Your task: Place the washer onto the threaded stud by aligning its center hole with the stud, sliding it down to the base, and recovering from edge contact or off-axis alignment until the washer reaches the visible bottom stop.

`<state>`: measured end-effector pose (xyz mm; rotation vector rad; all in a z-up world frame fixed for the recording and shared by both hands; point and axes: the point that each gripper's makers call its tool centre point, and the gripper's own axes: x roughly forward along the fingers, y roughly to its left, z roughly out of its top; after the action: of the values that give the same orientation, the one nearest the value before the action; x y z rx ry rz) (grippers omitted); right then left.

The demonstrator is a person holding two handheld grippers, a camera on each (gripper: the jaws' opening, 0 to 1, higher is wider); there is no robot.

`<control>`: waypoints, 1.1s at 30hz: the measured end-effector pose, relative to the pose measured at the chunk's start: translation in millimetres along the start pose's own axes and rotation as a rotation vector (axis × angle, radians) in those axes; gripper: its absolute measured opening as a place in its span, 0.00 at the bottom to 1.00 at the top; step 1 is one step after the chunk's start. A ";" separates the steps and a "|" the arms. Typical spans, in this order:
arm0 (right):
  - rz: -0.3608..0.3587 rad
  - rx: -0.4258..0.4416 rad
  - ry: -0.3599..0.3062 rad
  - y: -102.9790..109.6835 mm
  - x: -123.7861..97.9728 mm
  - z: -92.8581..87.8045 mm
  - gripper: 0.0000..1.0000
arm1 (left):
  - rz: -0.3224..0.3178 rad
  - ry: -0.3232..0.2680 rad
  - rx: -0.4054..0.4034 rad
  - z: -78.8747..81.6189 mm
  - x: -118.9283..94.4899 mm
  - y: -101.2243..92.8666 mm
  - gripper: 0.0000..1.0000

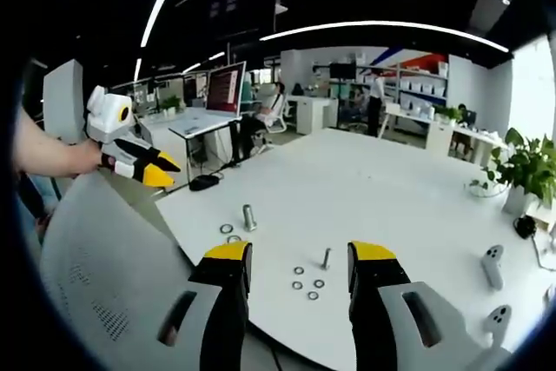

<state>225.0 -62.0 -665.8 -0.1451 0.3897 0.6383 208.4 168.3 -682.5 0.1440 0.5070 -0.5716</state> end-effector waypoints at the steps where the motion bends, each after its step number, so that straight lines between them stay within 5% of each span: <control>1: 0.001 0.003 -0.001 0.0 -0.5 -0.2 0.46 | -0.001 0.000 0.003 -0.1 -0.1 -0.7 0.24; 33: 0.028 -0.014 0.036 5.3 0.3 -8.6 0.45 | 0.012 0.057 0.012 -10.7 1.3 -0.5 0.24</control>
<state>219.3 -59.8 -673.9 -0.1650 0.4229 0.6672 204.6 170.1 -692.4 0.1749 0.5577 -0.5598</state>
